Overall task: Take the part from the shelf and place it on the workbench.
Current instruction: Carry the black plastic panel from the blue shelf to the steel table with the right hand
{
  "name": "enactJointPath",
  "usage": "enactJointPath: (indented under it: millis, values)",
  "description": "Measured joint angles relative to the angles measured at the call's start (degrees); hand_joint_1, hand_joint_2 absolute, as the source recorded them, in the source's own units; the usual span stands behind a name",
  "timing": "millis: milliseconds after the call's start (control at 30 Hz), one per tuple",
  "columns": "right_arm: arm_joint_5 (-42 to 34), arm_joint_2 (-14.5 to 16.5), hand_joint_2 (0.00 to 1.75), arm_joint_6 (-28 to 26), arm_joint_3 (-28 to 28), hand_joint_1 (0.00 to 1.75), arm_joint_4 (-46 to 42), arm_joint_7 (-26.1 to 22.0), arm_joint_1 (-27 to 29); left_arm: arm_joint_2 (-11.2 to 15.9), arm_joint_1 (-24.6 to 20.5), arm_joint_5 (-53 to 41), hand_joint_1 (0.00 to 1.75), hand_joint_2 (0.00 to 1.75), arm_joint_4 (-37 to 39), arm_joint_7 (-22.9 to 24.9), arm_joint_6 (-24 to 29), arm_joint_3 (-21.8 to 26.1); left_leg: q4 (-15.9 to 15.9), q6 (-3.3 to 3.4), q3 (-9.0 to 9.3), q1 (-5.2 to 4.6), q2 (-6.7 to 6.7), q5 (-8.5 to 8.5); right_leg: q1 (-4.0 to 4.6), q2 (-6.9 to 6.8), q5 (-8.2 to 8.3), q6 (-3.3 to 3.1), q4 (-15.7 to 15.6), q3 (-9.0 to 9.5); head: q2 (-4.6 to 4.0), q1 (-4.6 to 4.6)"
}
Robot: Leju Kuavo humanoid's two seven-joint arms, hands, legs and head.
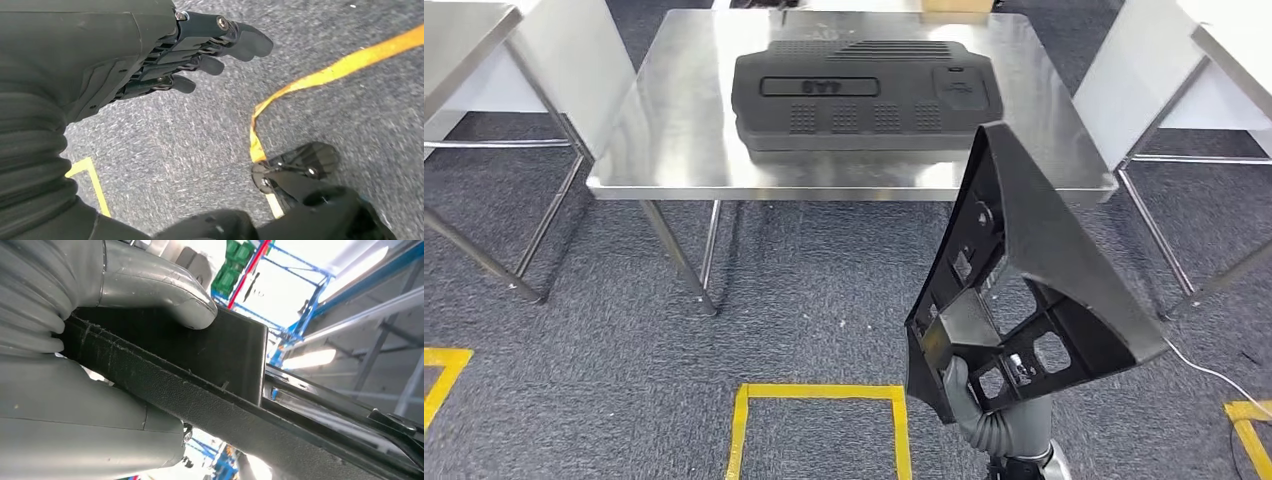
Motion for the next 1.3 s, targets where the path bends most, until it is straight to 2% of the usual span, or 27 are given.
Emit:
enactJointPath:
  millis: [33, 67, 133, 167, 200, 233, 267, 333, 400, 433, 567, 900, 1133, 1300]
  values:
    - [-0.07, 0.00, 1.75, 0.01, 0.02, 1.66, -0.01, 0.04, -0.05, -0.02, 0.11, 0.00, 0.00, 1.75, 0.00, -0.04, 0.00, 0.01, -0.12, 0.43, -0.04, 0.01, -0.46, 0.13, -0.13, 0.91, -0.45, 0.18, 0.63, -0.12, 0.00, 0.02]
    - [-0.22, -0.01, 1.75, 0.02, 0.03, 1.66, -0.02, 0.07, -0.06, -0.02, 0.17, 0.00, 0.00, 1.75, 0.00, -0.10, 0.00, 0.01, -0.24, 0.87, -0.08, 0.08, -0.86, 0.29, -0.21, 2.38, -1.41, 0.19, 2.38, -0.89, 0.00, 0.06]
    - [-0.56, -0.02, 1.75, 0.03, 0.05, 1.66, -0.03, 0.17, 0.02, -0.01, 0.05, 0.00, 0.00, 1.75, 0.00, -0.26, 0.00, 0.02, -0.32, 1.42, -0.23, 0.09, -1.56, 0.43, -0.25, 5.61, -4.39, -0.34, 9.24, -4.43, 0.00, 0.21]
    - [-0.69, -0.03, 1.75, 0.03, 0.05, 1.66, -0.02, 0.21, 0.07, 0.01, -0.04, 0.00, 0.00, 1.75, 0.00, -0.32, 0.00, 0.02, -0.31, 1.58, -0.31, 0.01, -1.98, 0.45, -0.21, 6.36, -5.69, -0.53, 13.25, -6.61, 0.00, 0.25]
    - [-0.76, -0.03, 1.75, 0.03, 0.06, 1.66, -0.02, 0.25, 0.11, 0.01, -0.11, 0.00, 0.00, 1.75, 0.00, -0.37, 0.00, 0.02, -0.31, 1.63, -0.35, -0.08, -2.45, 0.44, -0.17, 6.67, -6.27, -0.49, 15.98, -8.25, 0.00, 0.27]
    - [-0.81, -0.03, 1.75, 0.02, 0.07, 1.66, -0.02, 0.26, 0.14, 0.00, -0.13, 0.00, 0.00, 1.75, 0.00, -0.39, 0.00, 0.02, -0.31, 1.65, -0.33, -0.13, -2.88, 0.43, -0.16, 6.79, -5.97, -0.25, 16.69, -8.98, 0.00, 0.27]
    - [-0.89, -0.03, 1.75, 0.01, 0.07, 1.66, -0.02, 0.26, 0.16, 0.00, -0.12, 0.00, 0.00, 1.75, 0.00, -0.42, 0.00, 0.02, -0.31, 1.66, -0.26, -0.17, -3.27, 0.42, -0.15, 6.83, -4.82, 0.13, 15.13, -8.61, 0.00, 0.27]
    - [-1.02, -0.03, 1.75, -0.01, 0.05, 1.66, -0.03, 0.26, 0.14, -0.08, -0.09, 0.00, 0.00, 1.75, 0.00, -0.46, 0.00, 0.02, -0.29, 1.59, -0.14, -0.21, -3.89, 0.40, -0.13, 6.92, -1.43, 0.69, 7.38, -5.45, 0.00, 0.32]
    - [-1.06, 0.02, 1.75, -0.03, 0.05, 1.66, -0.04, 0.26, 0.14, -0.19, -0.08, 0.00, 0.00, 1.75, 0.00, -0.48, 0.00, 0.02, -0.18, 1.25, -0.12, -0.45, -4.31, 0.26, 0.05, 7.06, 0.75, 0.33, 1.68, -3.08, 0.00, 0.28]
    - [-1.06, 0.04, 1.75, -0.03, 0.05, 1.66, -0.04, 0.26, 0.14, -0.20, -0.05, 0.00, 0.00, 1.75, 0.00, -0.49, 0.00, 0.02, -0.11, 1.21, -0.16, -0.59, -4.39, 0.06, 0.12, 7.12, 1.12, 0.03, 0.74, -2.65, 0.00, 0.27]
    - [-1.06, 0.15, 1.75, -0.03, 0.01, 1.66, -0.04, 0.26, 0.17, -0.15, 0.15, 0.00, 0.00, 1.75, 0.00, -0.50, 0.00, 0.02, -0.24, 2.06, -0.01, -0.59, -4.27, 0.23, 0.31, 7.16, 1.52, -0.34, 0.59, -2.27, 0.00, 0.21]
    - [-1.12, 0.17, 1.75, -0.05, 0.00, 1.66, -0.04, 0.26, 0.17, -0.23, 0.15, 0.07, 0.00, 1.75, 0.00, -0.95, -0.20, 0.02, -0.89, 0.75, 0.27, -0.52, -4.17, 0.46, 0.40, 7.16, 1.48, -0.56, 0.69, -2.35, 0.00, 0.25]
    - [-1.35, 0.19, 1.75, -0.06, 0.00, 1.66, -0.04, 0.25, 0.17, -0.22, 0.15, 0.08, 0.00, 1.75, 0.00, -1.19, -0.97, 0.04, -0.88, 0.74, 0.22, -0.85, -4.18, 0.47, 0.16, 7.16, 1.48, -0.56, 0.68, -2.34, 0.00, 0.26]
    - [-1.47, 0.19, 1.75, -0.05, 0.00, 1.66, -0.04, 0.24, 0.17, -0.21, 0.15, 0.09, 0.00, 1.75, 0.00, -1.28, -1.20, 0.09, -0.56, 1.03, 0.14, -1.27, -4.18, 0.30, -0.29, 7.16, 1.57, -0.39, 0.56, -2.28, 0.00, 0.23]
